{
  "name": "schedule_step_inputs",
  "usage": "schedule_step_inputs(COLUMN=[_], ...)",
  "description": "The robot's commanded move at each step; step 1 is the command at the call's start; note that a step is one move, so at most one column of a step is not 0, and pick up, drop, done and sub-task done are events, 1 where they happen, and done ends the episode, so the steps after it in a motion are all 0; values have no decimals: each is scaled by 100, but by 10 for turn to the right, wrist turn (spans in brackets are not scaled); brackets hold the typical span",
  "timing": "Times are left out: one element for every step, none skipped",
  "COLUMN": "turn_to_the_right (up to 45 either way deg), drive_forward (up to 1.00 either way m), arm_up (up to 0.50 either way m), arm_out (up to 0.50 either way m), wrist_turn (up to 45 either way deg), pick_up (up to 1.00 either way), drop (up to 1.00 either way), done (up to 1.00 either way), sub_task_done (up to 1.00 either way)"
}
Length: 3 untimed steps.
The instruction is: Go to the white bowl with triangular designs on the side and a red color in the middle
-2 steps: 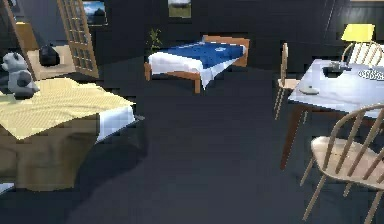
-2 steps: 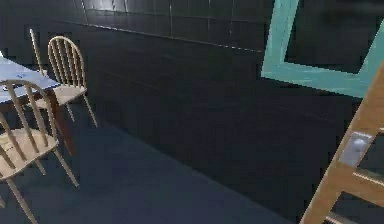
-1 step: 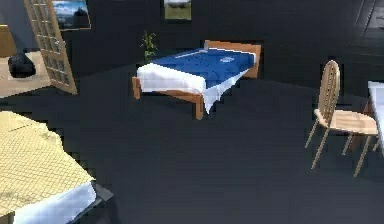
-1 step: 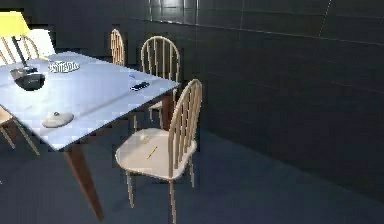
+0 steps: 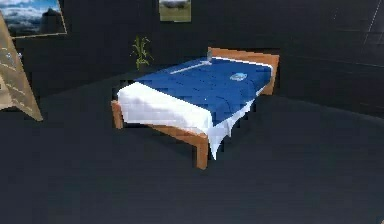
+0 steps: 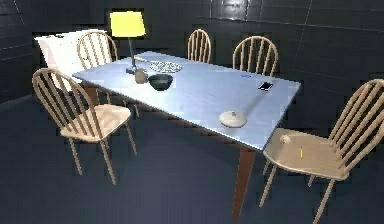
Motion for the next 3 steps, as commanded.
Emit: schedule_step_inputs(turn_to_the_right=[0, -360, 0], drive_forward=[30, 0, 100], arm_up=[0, 0, 0], arm_out=[0, 0, 0], wrist_turn=[0, 0, 0], pick_up=[0, 0, 0], drop=[0, 0, 0], done=[0, 0, 0], sub_task_done=[0, 0, 0])
